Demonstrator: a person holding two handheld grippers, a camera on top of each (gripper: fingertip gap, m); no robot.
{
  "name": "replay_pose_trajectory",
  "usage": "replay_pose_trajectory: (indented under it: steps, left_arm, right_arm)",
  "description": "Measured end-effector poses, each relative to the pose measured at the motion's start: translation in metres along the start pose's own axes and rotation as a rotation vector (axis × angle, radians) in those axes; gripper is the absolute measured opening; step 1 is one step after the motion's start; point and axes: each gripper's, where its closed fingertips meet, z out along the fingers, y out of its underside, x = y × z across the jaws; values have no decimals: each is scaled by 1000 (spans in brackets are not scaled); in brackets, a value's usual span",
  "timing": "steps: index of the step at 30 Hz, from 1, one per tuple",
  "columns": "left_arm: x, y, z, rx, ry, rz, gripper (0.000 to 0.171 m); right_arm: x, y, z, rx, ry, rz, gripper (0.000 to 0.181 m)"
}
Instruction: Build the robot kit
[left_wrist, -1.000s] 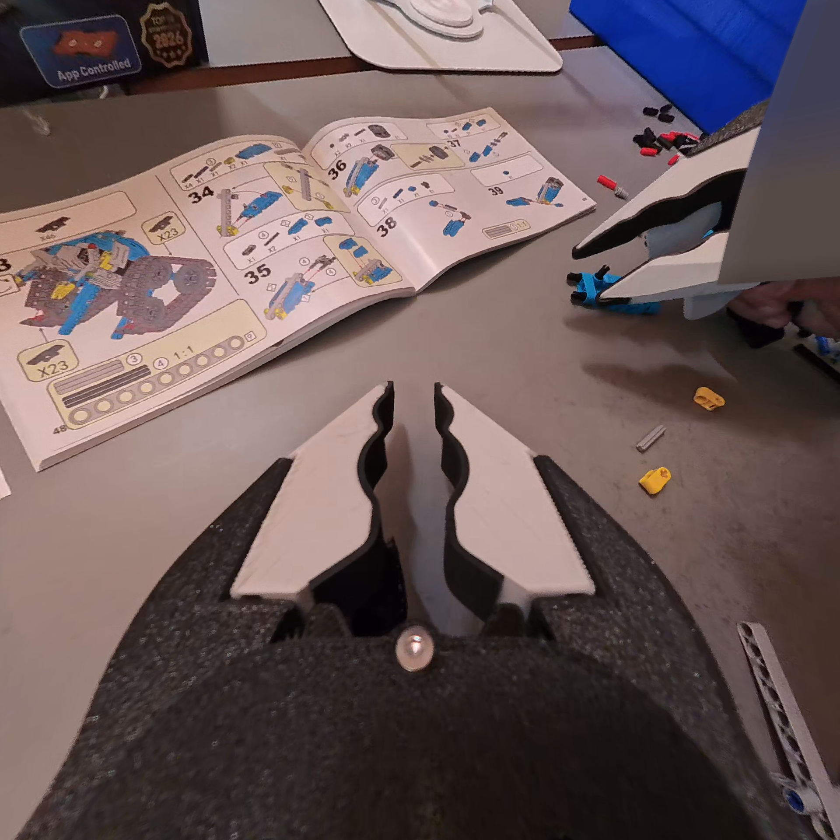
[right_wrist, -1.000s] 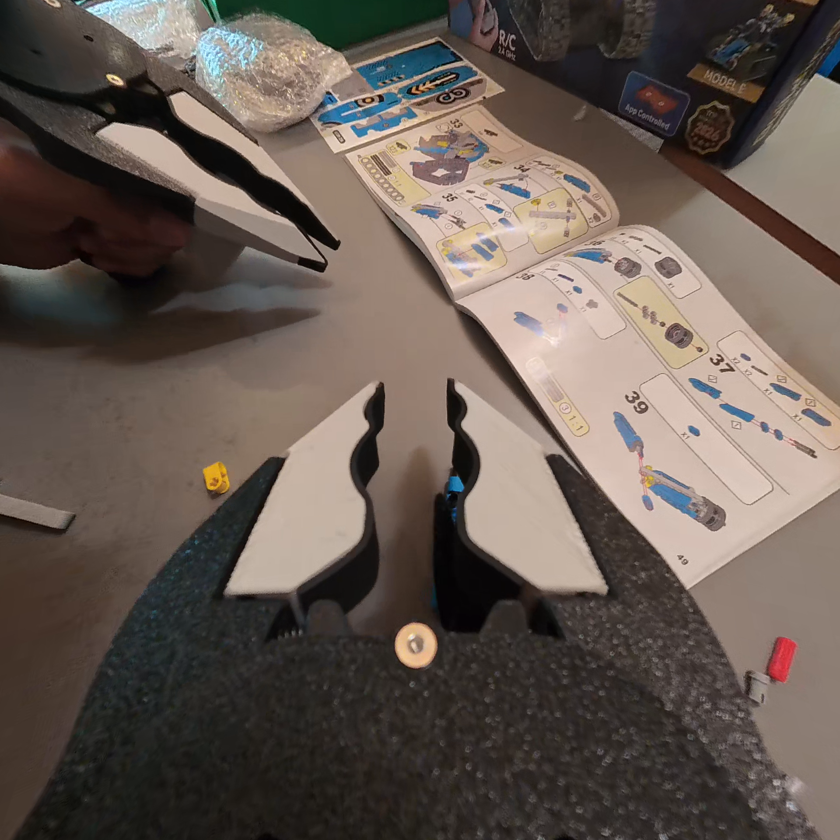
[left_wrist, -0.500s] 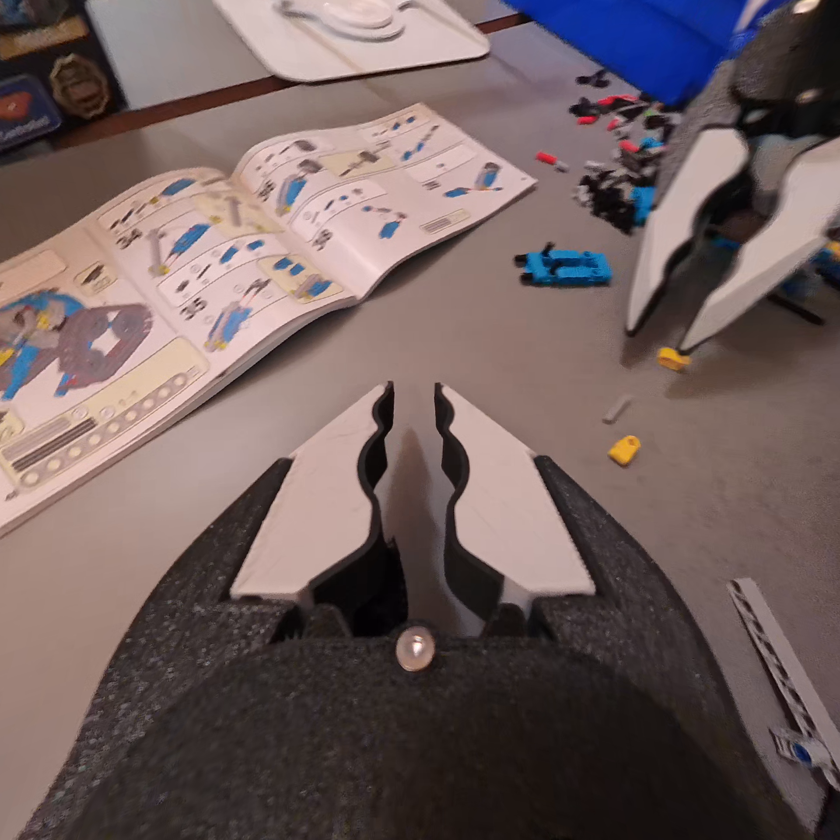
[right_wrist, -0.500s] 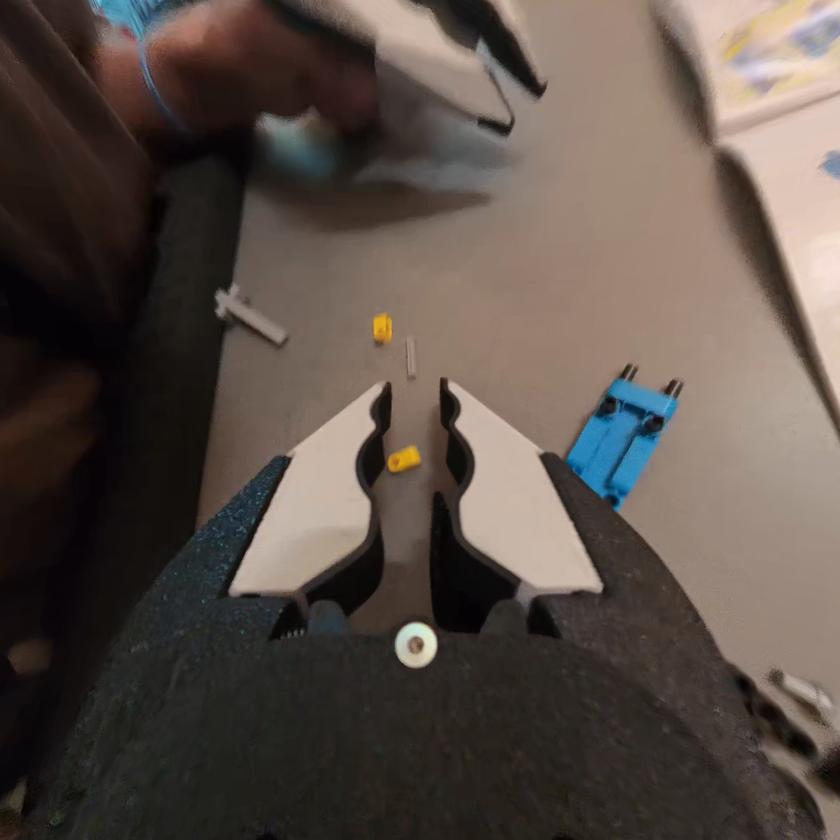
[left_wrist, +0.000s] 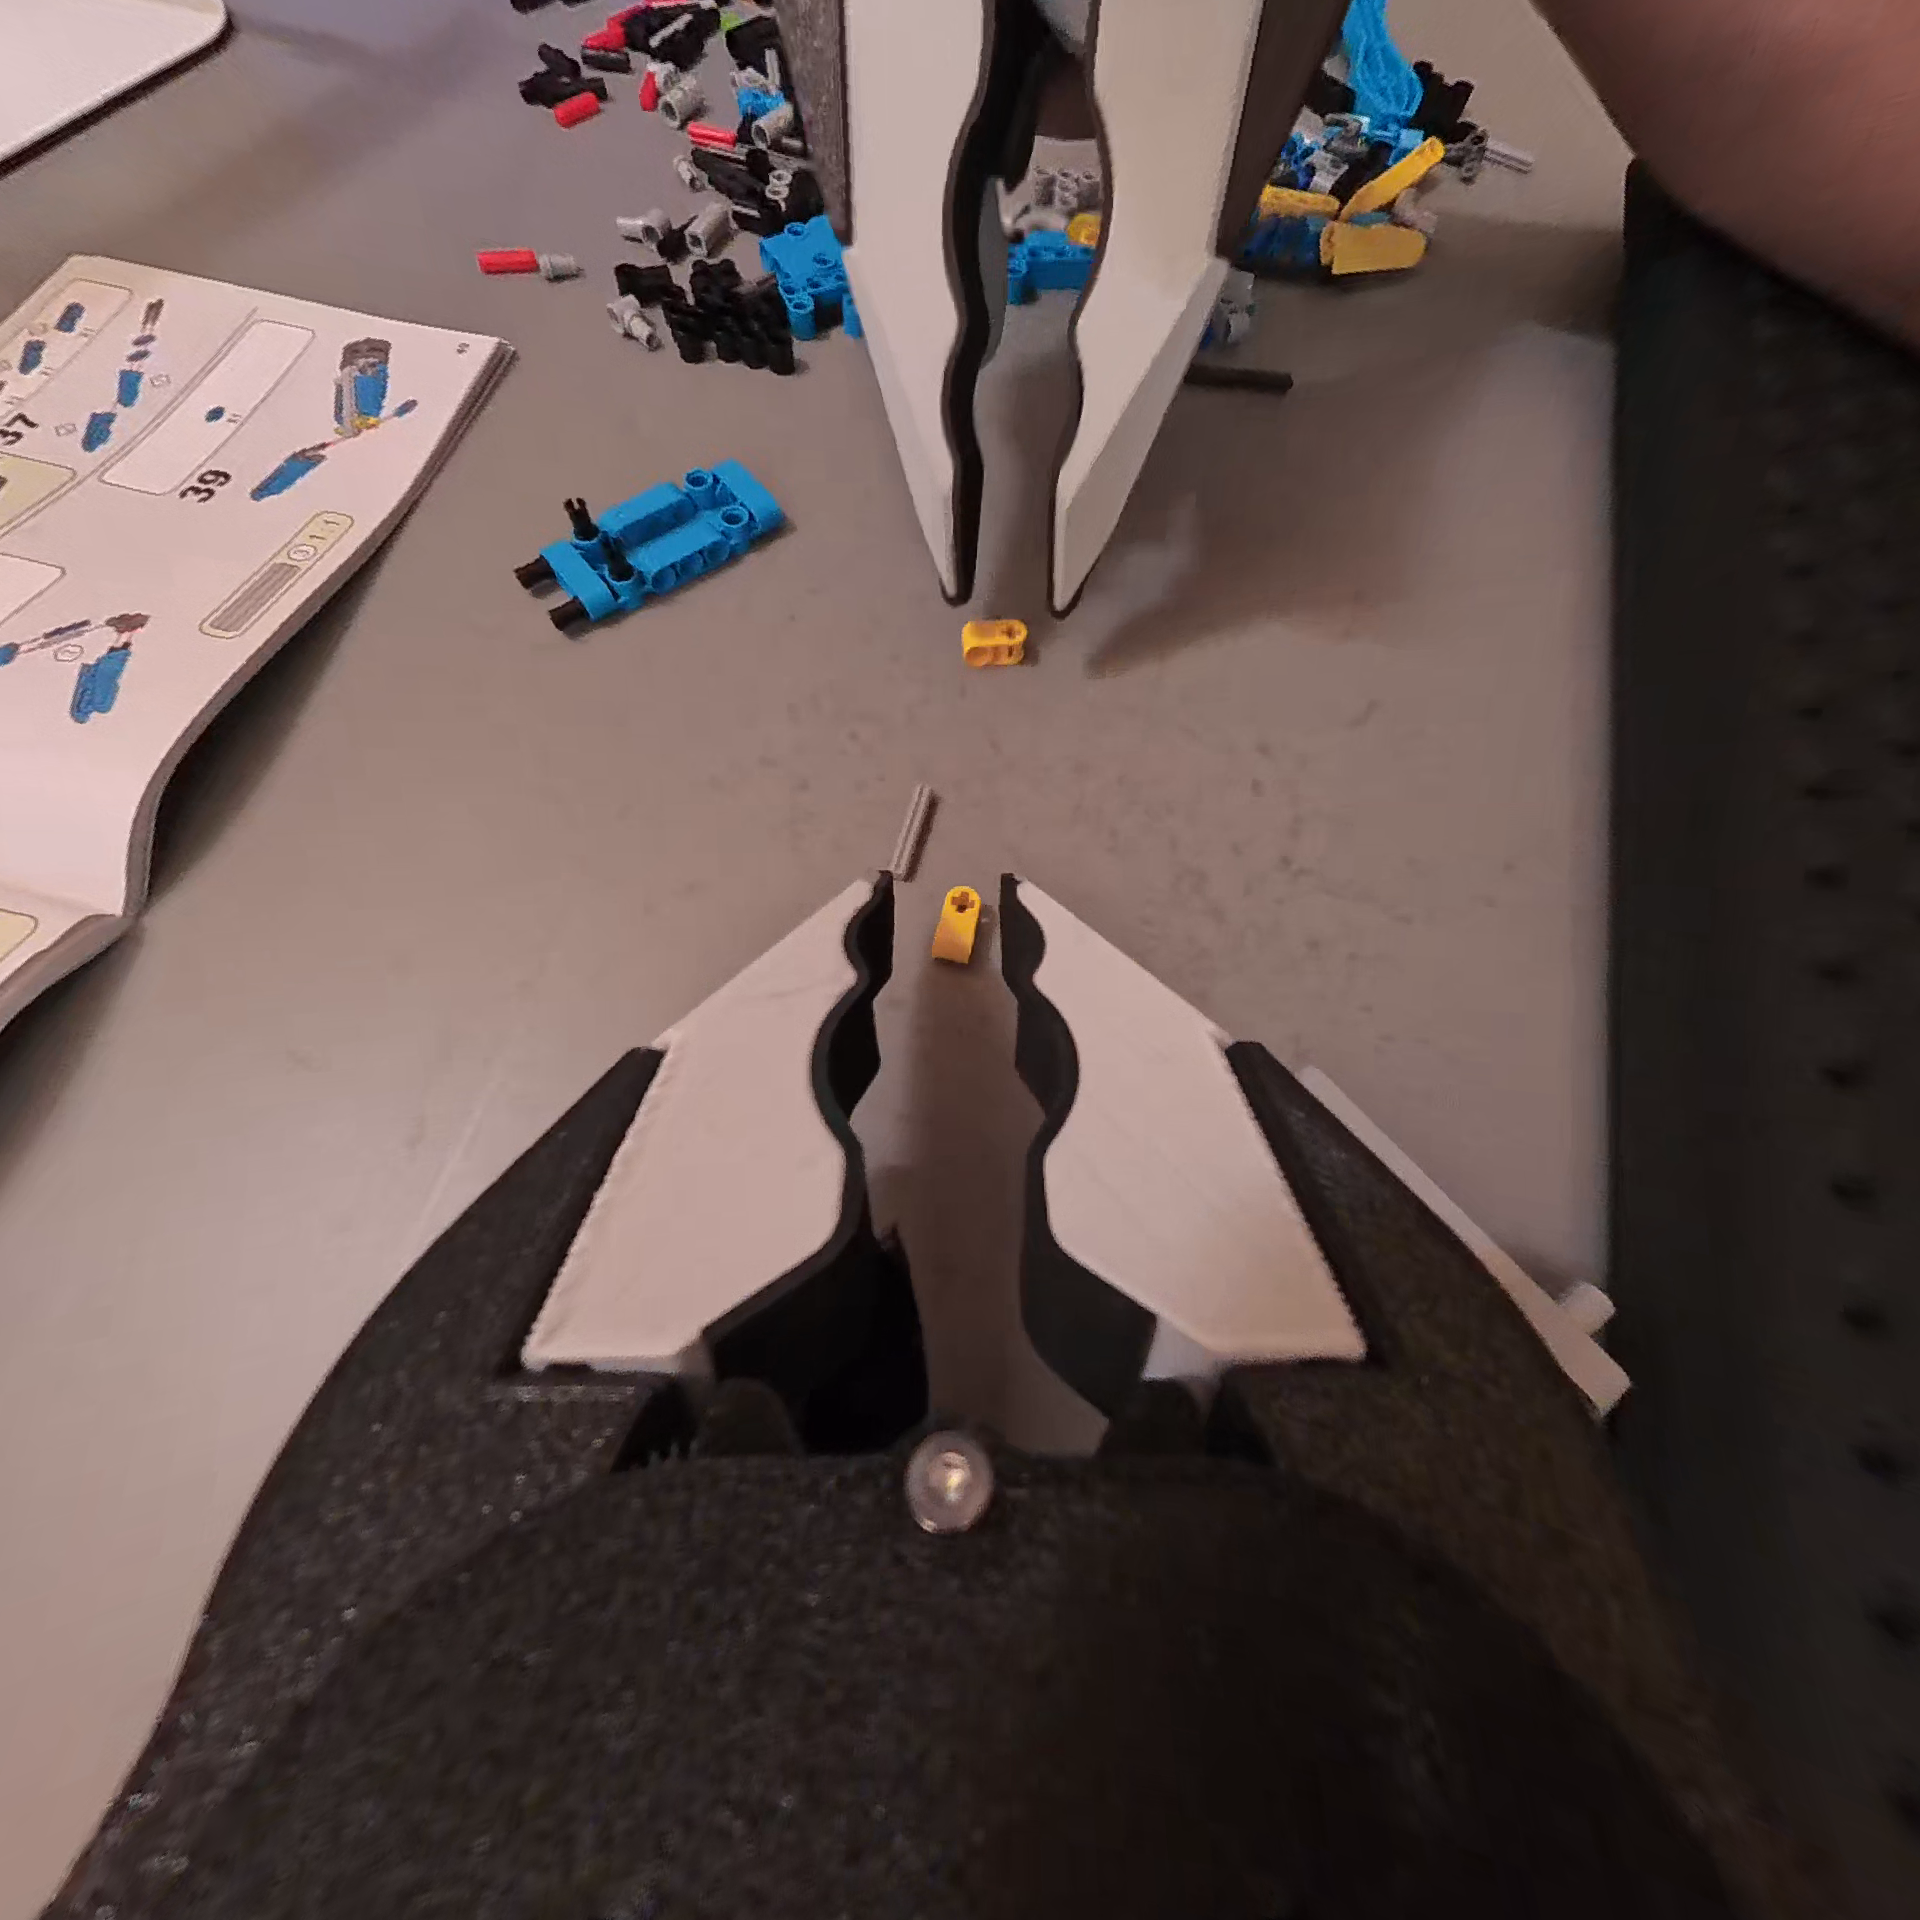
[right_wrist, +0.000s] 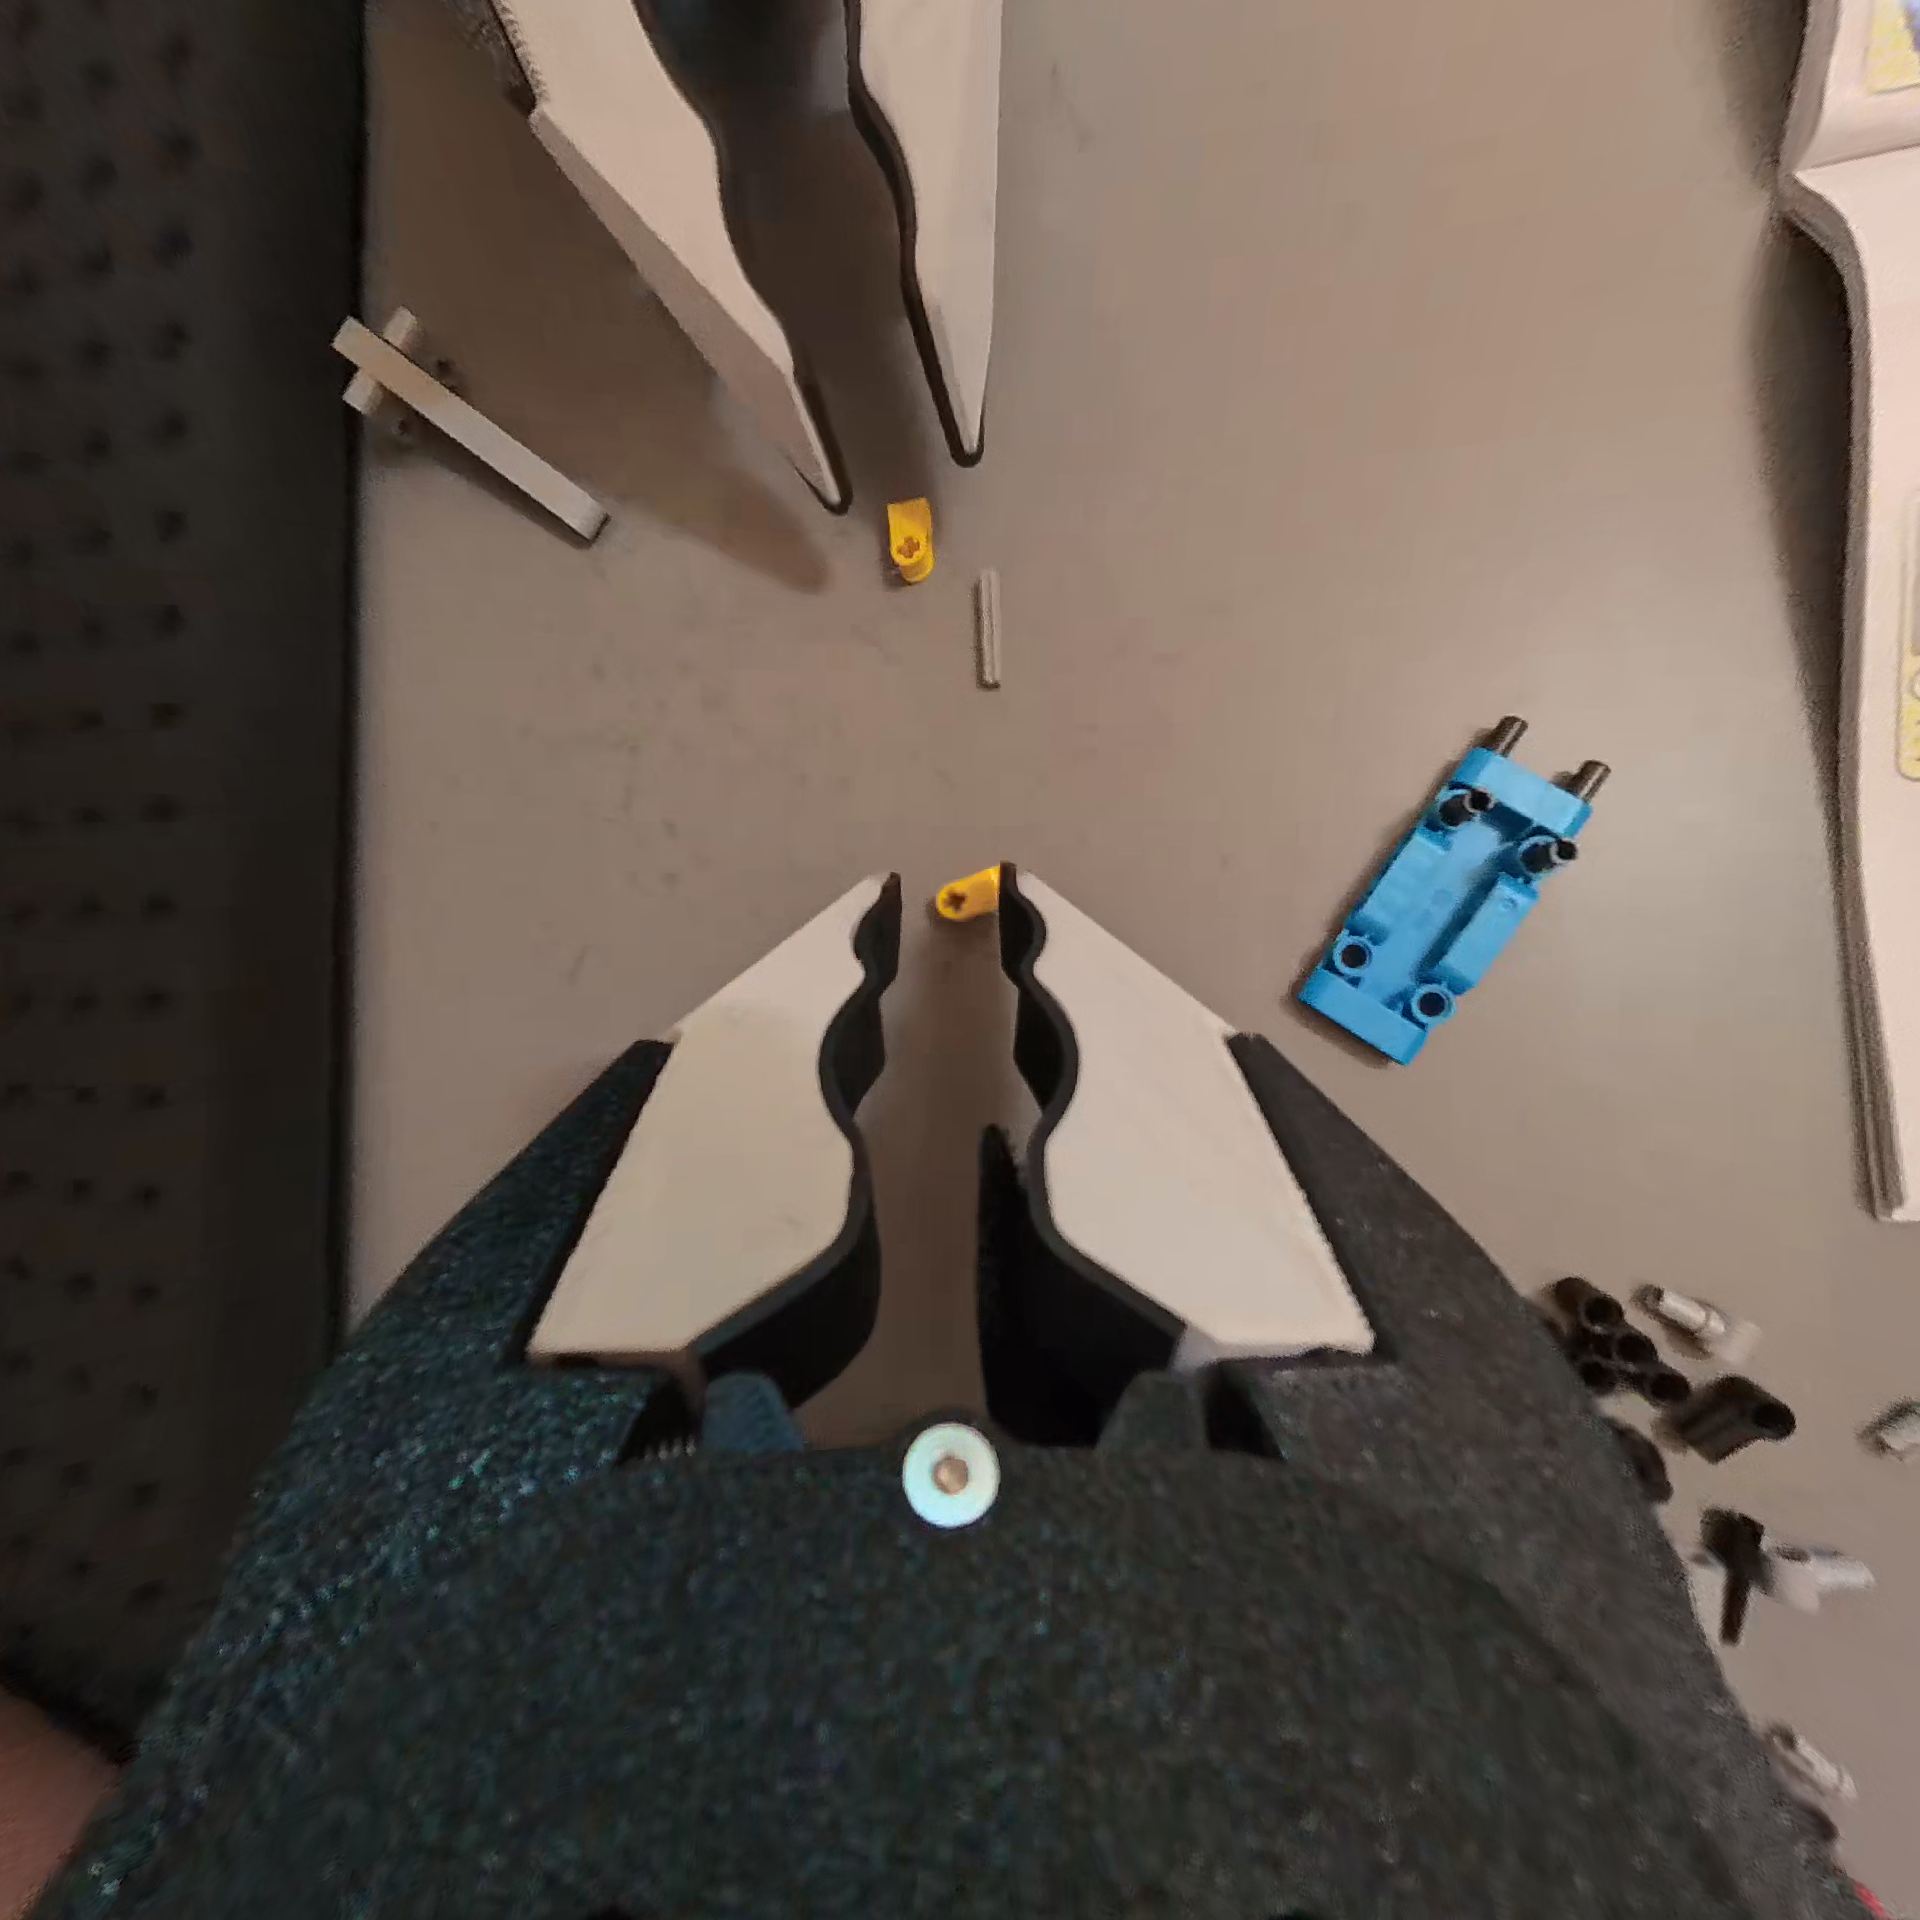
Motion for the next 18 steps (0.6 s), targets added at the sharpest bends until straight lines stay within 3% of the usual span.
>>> replay_pose_trajectory:
  steps: [13,18]
  left_arm:
    - [-8,-7,-3,45,-66,25,19]
    - [-15,-14,-5,79,-135,80,20]
  right_arm:
    - [12,4,12,-11,19,2,15]
    - [27,-25,-5,185,59,48,15]
